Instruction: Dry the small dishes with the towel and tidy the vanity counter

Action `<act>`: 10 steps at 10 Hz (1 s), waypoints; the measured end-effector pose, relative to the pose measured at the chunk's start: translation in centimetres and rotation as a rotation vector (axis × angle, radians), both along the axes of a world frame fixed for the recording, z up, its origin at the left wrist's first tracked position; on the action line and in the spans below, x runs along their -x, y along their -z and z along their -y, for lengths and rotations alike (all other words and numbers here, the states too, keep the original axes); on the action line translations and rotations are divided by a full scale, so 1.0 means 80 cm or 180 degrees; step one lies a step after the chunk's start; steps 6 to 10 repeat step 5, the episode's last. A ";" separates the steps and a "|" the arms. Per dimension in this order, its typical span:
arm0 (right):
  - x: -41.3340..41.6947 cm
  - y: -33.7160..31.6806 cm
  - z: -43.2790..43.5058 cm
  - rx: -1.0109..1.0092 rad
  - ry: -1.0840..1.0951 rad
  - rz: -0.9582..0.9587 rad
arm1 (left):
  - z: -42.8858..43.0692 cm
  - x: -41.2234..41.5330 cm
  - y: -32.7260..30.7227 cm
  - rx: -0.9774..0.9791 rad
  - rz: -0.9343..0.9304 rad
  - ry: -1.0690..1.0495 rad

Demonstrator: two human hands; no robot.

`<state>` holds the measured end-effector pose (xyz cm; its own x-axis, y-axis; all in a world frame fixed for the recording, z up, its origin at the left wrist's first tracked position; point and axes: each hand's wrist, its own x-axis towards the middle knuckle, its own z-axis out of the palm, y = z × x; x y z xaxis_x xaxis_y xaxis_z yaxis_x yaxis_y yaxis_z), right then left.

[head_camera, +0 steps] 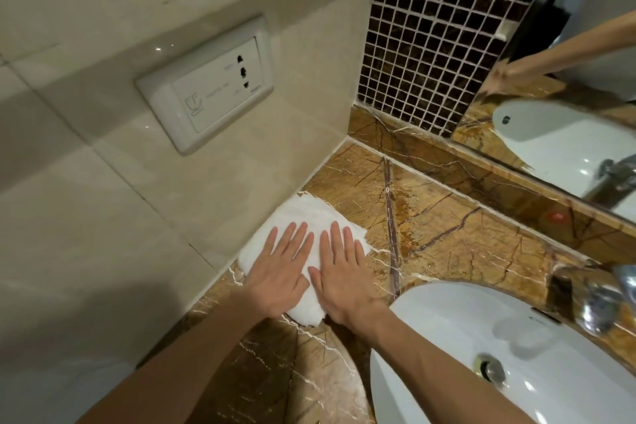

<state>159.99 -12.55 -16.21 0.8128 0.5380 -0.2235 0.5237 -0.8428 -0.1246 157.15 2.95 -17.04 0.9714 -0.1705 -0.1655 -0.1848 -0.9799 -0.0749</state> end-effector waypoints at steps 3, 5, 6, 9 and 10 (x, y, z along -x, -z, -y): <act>-0.014 -0.018 -0.004 -0.0311 0.0144 -0.0341 | 0.000 -0.011 -0.021 0.0539 -0.0158 -0.0233; -0.023 -0.065 0.016 -0.0826 0.0561 -0.0044 | 0.009 -0.026 -0.071 0.1774 0.0323 -0.0679; -0.023 -0.065 0.016 -0.0826 0.0561 -0.0044 | 0.009 -0.026 -0.071 0.1774 0.0323 -0.0679; -0.023 -0.065 0.016 -0.0826 0.0561 -0.0044 | 0.009 -0.026 -0.071 0.1774 0.0323 -0.0679; -0.023 -0.065 0.016 -0.0826 0.0561 -0.0044 | 0.009 -0.026 -0.071 0.1774 0.0323 -0.0679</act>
